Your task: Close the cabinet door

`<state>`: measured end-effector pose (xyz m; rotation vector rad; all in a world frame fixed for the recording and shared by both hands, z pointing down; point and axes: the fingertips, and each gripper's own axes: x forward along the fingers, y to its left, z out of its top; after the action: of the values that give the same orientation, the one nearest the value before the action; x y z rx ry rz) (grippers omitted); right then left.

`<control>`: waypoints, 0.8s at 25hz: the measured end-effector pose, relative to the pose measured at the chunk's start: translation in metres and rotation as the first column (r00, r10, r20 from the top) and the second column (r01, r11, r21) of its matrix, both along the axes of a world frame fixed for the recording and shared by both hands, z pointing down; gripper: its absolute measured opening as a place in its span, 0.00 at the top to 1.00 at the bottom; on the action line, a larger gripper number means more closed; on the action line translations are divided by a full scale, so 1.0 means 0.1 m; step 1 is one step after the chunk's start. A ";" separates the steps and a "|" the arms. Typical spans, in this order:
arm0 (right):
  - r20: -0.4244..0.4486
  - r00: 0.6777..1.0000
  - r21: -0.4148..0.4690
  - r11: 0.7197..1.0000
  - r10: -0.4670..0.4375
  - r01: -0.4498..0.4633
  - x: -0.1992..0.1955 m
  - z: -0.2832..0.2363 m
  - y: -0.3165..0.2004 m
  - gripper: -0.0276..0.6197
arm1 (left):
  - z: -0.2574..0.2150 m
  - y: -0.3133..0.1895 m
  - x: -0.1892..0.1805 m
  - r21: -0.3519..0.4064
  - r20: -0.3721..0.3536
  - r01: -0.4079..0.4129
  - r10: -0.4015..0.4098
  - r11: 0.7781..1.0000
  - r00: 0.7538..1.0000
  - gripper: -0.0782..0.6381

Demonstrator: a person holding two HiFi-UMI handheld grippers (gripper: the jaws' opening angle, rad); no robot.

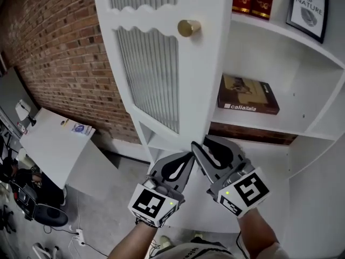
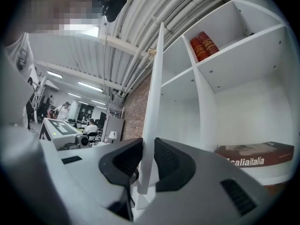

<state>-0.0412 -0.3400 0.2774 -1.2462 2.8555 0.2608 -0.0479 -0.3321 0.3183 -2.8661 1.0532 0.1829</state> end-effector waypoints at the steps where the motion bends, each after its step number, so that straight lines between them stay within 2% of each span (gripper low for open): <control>1: -0.001 1.000 0.002 1.000 -0.003 0.003 0.04 0.00 -0.04 0.84 | 0.00 -0.04 0.04 -0.002 0.002 0.006 -0.006 1.000 1.000 0.88; 5: -0.006 1.000 0.004 1.000 -0.023 0.023 0.17 0.00 -0.22 0.83 | 0.02 -0.23 0.16 -0.038 0.006 0.046 -0.046 0.998 0.999 0.88; 11: -0.035 0.997 -0.001 0.998 -0.063 0.063 0.32 -0.01 -0.46 0.82 | 0.05 -0.44 0.31 -0.036 -0.019 0.069 -0.070 0.997 0.997 0.88; 15: -0.048 0.998 0.002 0.999 -0.050 0.050 0.39 -0.02 -0.59 0.82 | 0.02 -0.57 0.39 -0.037 -0.021 0.074 -0.075 0.997 0.997 0.88; 20: -0.104 0.994 0.040 0.999 0.014 -0.010 0.46 -0.01 -0.74 0.81 | 0.04 -0.73 0.47 -0.043 -0.025 0.087 -0.088 0.995 0.996 0.88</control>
<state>0.0050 -0.4136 0.2761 -1.2803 2.9149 0.3915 -0.0010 -0.4047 0.3220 -2.8551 1.1986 0.1959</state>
